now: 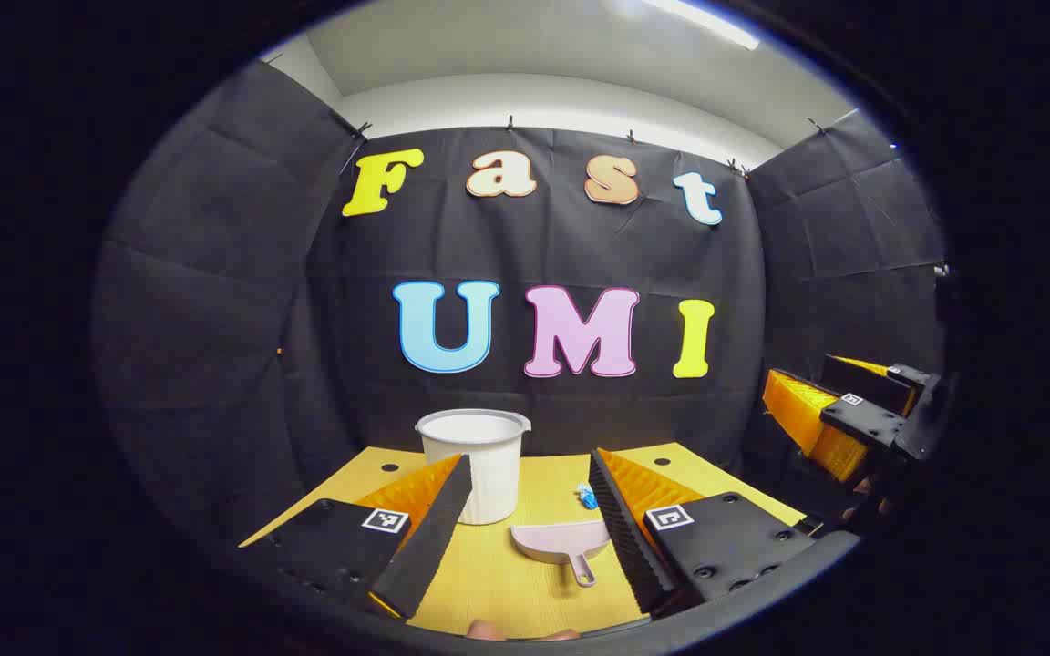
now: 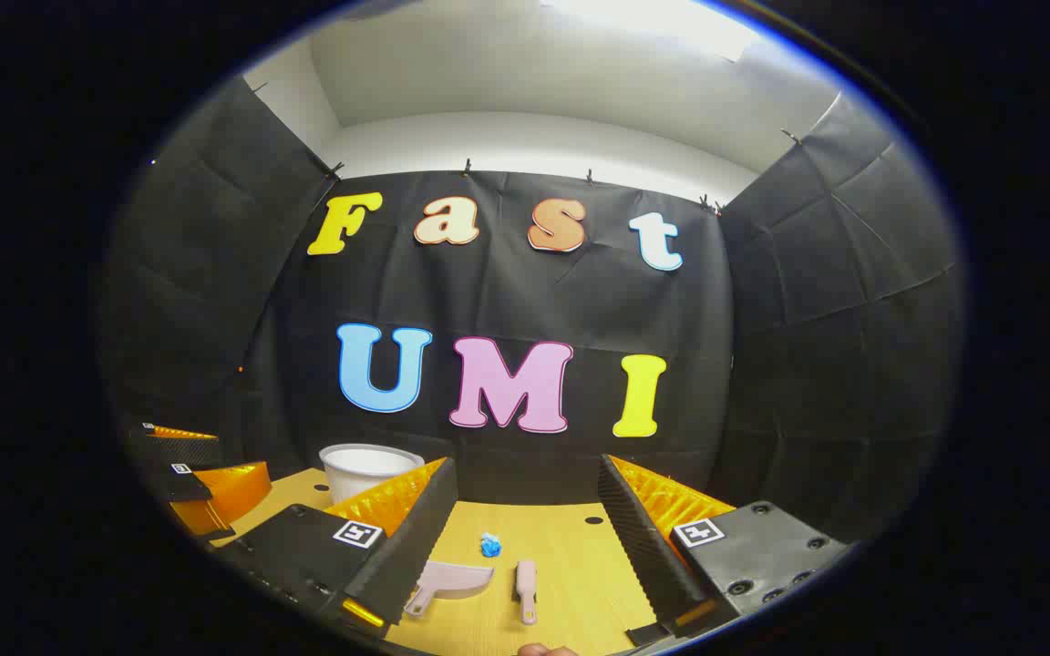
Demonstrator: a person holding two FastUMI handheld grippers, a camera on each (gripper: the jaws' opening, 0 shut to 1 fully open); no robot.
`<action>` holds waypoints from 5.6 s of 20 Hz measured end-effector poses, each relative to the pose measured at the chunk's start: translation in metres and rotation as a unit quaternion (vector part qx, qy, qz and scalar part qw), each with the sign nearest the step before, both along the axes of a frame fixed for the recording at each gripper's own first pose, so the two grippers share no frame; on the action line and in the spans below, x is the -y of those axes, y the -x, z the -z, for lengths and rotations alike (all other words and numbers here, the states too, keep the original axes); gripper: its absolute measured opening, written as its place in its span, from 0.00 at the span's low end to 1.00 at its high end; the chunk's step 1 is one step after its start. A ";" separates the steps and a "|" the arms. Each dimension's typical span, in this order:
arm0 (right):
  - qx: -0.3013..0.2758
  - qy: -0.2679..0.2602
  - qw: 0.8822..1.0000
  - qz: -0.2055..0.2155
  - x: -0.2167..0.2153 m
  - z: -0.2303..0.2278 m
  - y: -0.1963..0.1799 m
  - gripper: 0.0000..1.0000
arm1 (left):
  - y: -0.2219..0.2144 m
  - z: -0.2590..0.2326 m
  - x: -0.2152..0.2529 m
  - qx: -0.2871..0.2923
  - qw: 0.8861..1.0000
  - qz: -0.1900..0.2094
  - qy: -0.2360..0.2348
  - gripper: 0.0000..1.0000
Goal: Pick up the small broom and dustpan from the desktop, sweep the trash into the dustpan with the broom, and then empty the trash into the garbage bin.
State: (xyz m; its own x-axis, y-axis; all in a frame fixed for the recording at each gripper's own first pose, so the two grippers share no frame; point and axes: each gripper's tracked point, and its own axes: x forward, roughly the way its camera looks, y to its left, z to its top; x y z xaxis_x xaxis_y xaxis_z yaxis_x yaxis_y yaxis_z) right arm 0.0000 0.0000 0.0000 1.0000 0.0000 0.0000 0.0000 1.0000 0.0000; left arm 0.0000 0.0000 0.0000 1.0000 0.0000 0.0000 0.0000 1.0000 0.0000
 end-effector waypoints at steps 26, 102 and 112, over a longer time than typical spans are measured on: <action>-0.023 -0.017 0.999 -0.030 0.002 0.021 -0.035 0.97 | -0.062 0.002 0.028 -0.015 1.000 -0.016 0.004 0.77; -0.700 -0.064 0.706 -0.084 -0.001 0.400 -0.067 0.98 | -0.211 0.336 0.070 -0.636 0.764 0.059 0.095 0.29; -0.767 -0.018 0.641 -0.022 -0.015 0.465 -0.074 0.91 | -0.212 0.335 0.076 -0.621 0.756 0.118 0.171 0.29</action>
